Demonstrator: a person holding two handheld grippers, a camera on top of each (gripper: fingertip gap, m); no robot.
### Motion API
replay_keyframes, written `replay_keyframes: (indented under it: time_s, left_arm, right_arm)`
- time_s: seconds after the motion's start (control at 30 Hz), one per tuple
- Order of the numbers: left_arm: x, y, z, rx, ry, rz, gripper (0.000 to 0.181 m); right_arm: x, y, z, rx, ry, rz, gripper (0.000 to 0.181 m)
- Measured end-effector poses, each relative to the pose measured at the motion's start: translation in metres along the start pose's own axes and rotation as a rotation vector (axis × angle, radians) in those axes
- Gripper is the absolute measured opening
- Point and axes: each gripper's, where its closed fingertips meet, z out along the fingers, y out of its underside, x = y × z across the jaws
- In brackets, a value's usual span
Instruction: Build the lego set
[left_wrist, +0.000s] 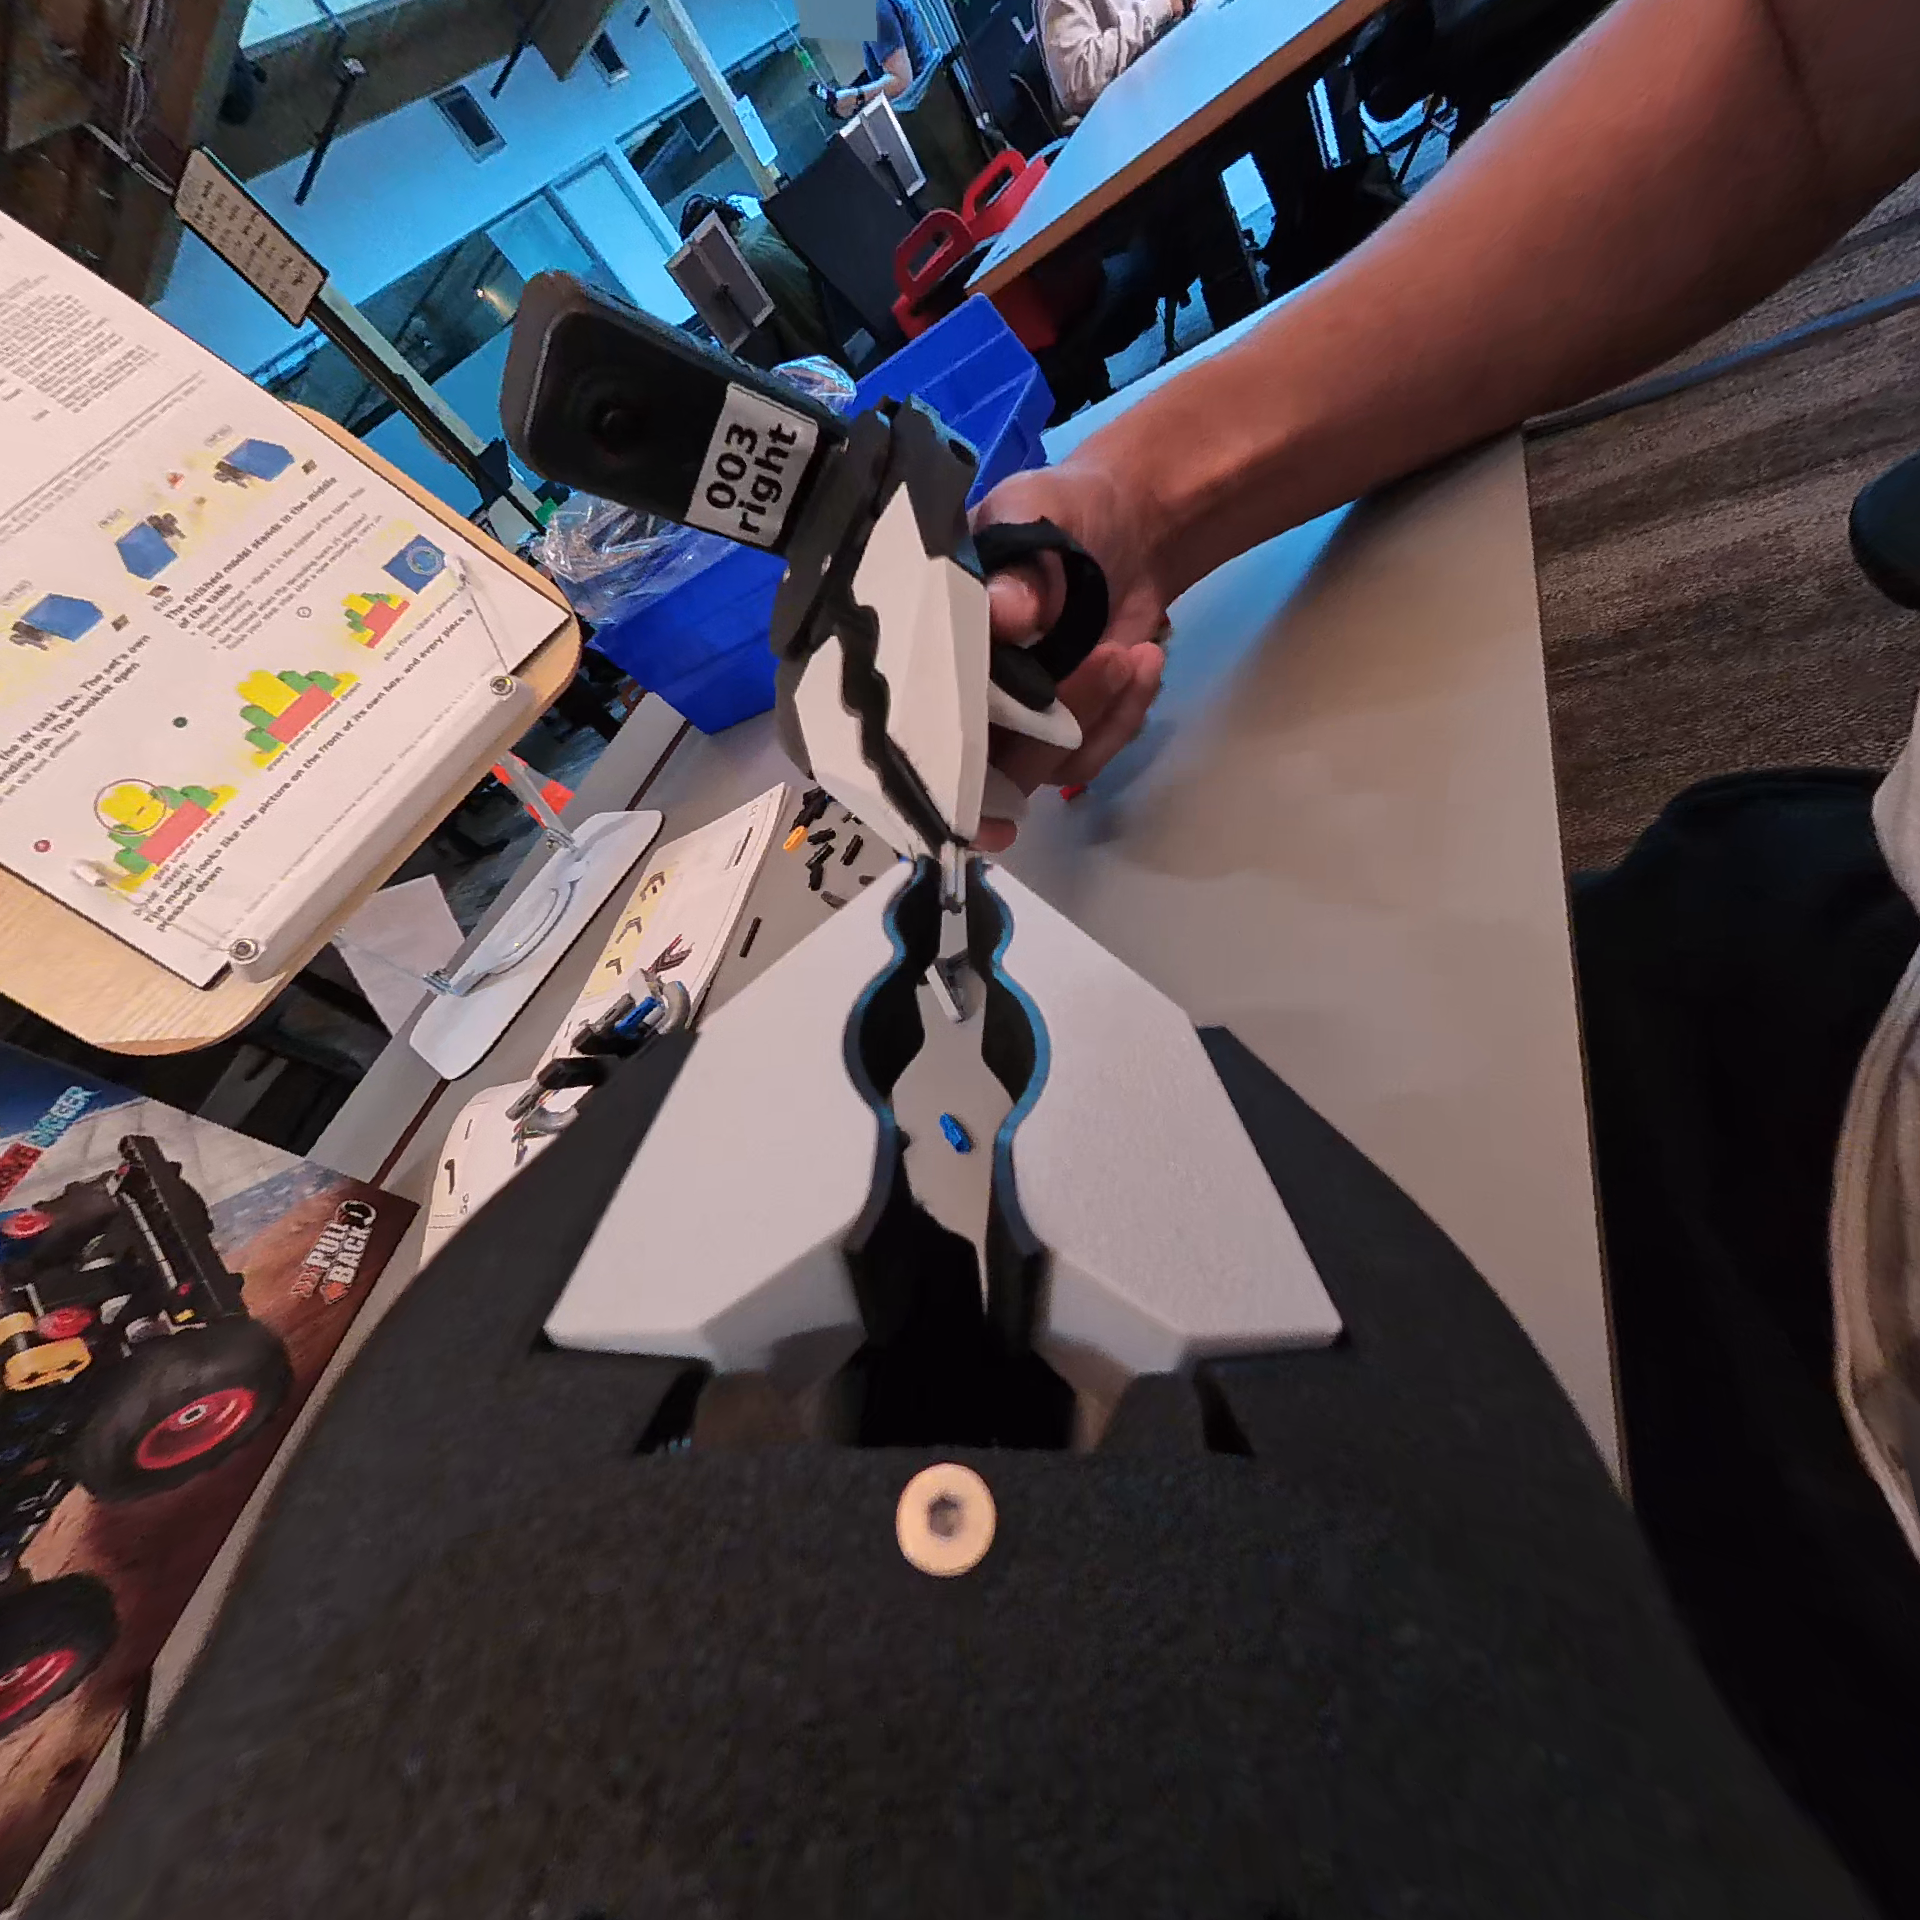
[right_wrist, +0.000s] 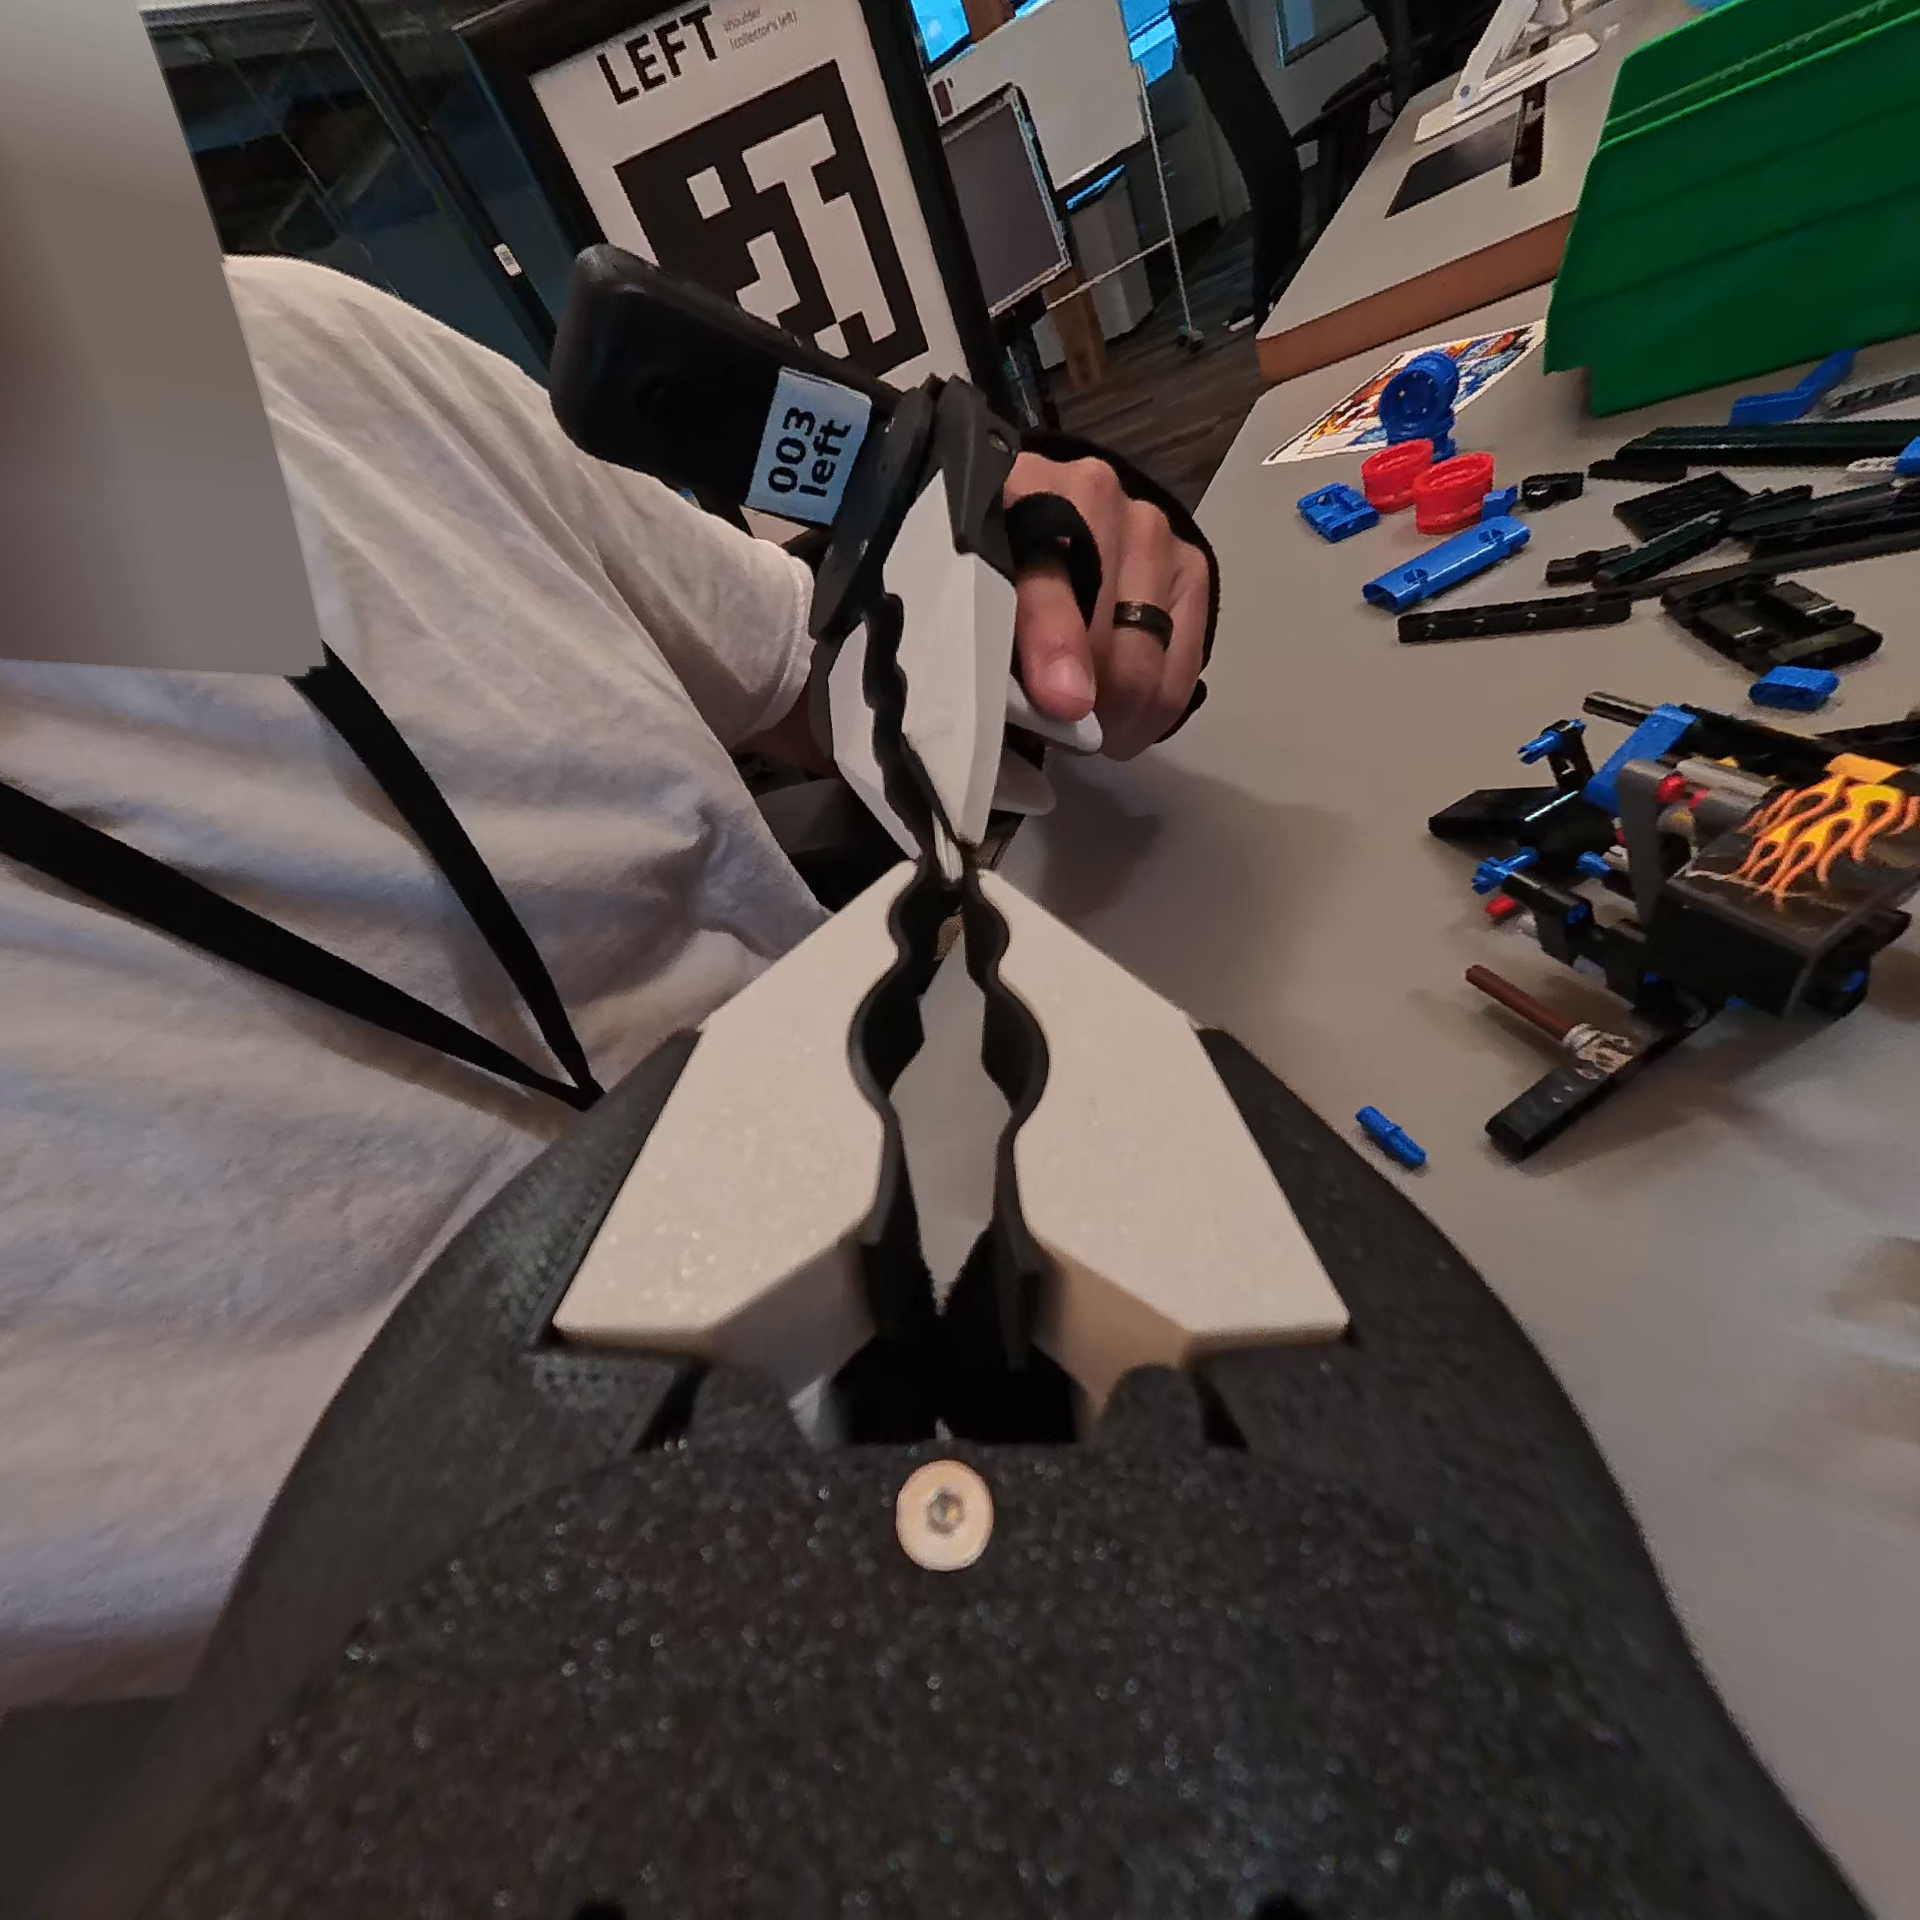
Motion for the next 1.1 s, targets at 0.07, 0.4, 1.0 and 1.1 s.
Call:
replay_keyframes:
  time_s: [0.07, 0.4, 1.0, 1.1]
  left_arm:
    - [0.0011, -0.0008, -0.0004, 0.005, 0.001, 0.007, 0.002]
    - [0.0012, -0.0053, -0.0011, 0.029, 0.01, -0.011, 0.002]
    - [0.0034, -0.0007, 0.0023, -0.003, 0.01, 0.01, 0.002]
    - [0.0028, -0.002, 0.0021, 0.007, 0.011, -0.006, 0.002]
  right_arm:
    - [-0.0005, 0.0005, 0.0006, -0.003, -0.003, -0.004, 0.002]
    - [-0.0038, -0.0012, 0.0015, 0.016, -0.039, 0.006, 0.002]
    - [-0.0026, 0.0024, 0.0031, -0.002, -0.033, 0.024, 0.002]
    - [-0.0032, 0.0011, 0.0033, 0.005, -0.036, 0.023, 0.002]
